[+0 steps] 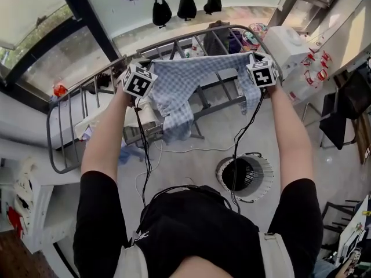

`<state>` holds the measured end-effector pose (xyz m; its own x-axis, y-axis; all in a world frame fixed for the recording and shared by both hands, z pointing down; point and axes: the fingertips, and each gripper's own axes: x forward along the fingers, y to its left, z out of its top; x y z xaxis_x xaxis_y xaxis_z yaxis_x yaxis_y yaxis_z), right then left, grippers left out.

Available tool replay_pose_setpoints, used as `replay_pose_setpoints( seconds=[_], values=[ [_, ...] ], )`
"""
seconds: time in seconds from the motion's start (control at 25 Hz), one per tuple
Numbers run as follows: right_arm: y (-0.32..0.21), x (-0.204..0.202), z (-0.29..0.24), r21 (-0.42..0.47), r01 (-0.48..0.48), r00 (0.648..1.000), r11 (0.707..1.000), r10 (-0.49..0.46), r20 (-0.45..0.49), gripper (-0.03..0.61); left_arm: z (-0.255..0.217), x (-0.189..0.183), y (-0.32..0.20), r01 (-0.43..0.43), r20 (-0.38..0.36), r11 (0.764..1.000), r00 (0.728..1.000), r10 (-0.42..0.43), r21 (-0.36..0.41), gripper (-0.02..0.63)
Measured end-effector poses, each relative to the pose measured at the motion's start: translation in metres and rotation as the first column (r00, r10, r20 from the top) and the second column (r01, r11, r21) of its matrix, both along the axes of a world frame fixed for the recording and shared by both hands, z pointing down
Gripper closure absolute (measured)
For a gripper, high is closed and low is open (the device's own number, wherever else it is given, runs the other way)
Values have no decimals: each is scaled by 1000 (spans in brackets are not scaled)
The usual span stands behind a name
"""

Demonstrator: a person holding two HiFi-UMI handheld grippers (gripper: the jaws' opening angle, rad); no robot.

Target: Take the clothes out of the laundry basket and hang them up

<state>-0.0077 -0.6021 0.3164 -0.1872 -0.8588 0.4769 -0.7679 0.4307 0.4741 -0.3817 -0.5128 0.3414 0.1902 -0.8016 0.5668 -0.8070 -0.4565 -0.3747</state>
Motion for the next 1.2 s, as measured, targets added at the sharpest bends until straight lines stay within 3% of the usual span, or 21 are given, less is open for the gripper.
replay_pose_setpoints(
  seconds=[0.36, 0.48, 0.6, 0.68, 0.88, 1.0, 1.08, 1.2],
  values=[
    [7, -1, 82, -167, -17, 1000, 986, 14, -23, 549, 66, 12, 23, -22, -8, 993, 1000, 21, -116, 557],
    [14, -2, 94, -199, -18, 1000, 980, 21, 11, 536, 72, 15, 30, -28, -56, 992, 998, 22, -119, 499],
    [27, -9, 101, -253, 16, 997, 967, 3, 73, 395, 67, 19, 38, -48, -102, 993, 994, 37, -111, 431],
    [35, -15, 97, -246, 47, 994, 968, -20, 111, 365, 55, 21, 46, -52, -139, 994, 990, 38, -96, 419],
    [62, -30, 49, -99, 62, 961, 993, -33, 276, 373, 15, 27, 67, -43, -236, 999, 971, 47, 24, 442],
    [83, -42, 0, 35, 23, 912, 999, -35, 408, 457, -15, 29, 84, -7, -310, 994, 950, 42, 113, 511],
    [104, -51, -33, 141, -1, 891, 990, -63, 450, 554, -35, 30, 99, 11, -349, 986, 936, 48, 168, 559],
    [142, -74, -72, 267, 4, 867, 964, -136, 478, 563, -65, 33, 126, 21, -362, 968, 929, 73, 249, 597]
  ],
)
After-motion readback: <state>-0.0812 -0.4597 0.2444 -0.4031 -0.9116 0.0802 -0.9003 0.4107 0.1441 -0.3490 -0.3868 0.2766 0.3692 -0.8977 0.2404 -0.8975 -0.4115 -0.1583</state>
